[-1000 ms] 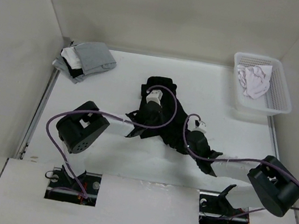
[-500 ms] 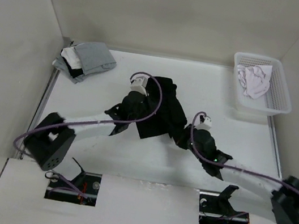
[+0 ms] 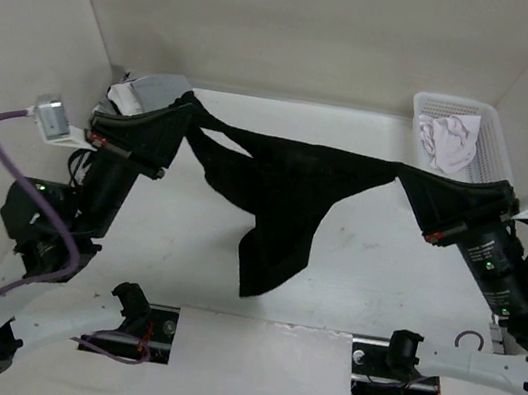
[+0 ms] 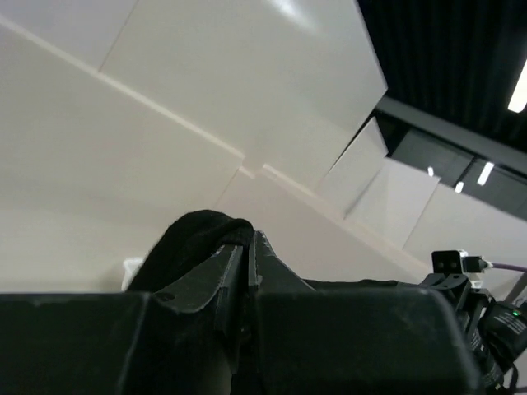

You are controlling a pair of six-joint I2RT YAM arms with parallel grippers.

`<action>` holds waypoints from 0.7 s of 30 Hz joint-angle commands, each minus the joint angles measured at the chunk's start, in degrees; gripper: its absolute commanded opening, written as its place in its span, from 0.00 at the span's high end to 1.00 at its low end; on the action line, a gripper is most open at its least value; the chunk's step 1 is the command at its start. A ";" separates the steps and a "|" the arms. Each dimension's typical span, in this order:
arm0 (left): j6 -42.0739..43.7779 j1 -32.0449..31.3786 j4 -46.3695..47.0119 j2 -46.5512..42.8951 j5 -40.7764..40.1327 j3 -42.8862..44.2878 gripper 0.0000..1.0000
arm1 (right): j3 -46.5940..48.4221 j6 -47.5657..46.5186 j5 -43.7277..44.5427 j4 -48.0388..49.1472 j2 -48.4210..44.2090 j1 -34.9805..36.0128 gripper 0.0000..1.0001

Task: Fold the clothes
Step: Flatten the tank top out

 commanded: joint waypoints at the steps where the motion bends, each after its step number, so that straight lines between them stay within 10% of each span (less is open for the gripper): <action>1: 9.40 -4.26 -0.36 -0.51 -9.26 6.47 0.97 | 13.04 -13.82 7.96 -0.67 5.16 8.76 0.98; 10: 16.52 -1.38 5.35 9.23 -12.43 7.28 0.96 | 15.98 -12.71 1.04 0.92 12.11 -4.29 0.96; 15: 4.69 20.75 6.76 27.76 -0.59 4.11 0.95 | 7.46 9.50 -28.27 7.05 26.57 -43.20 0.97; 21: -4.13 33.52 7.91 53.94 9.89 14.98 0.94 | 17.86 16.92 -36.76 9.63 51.17 -54.41 0.97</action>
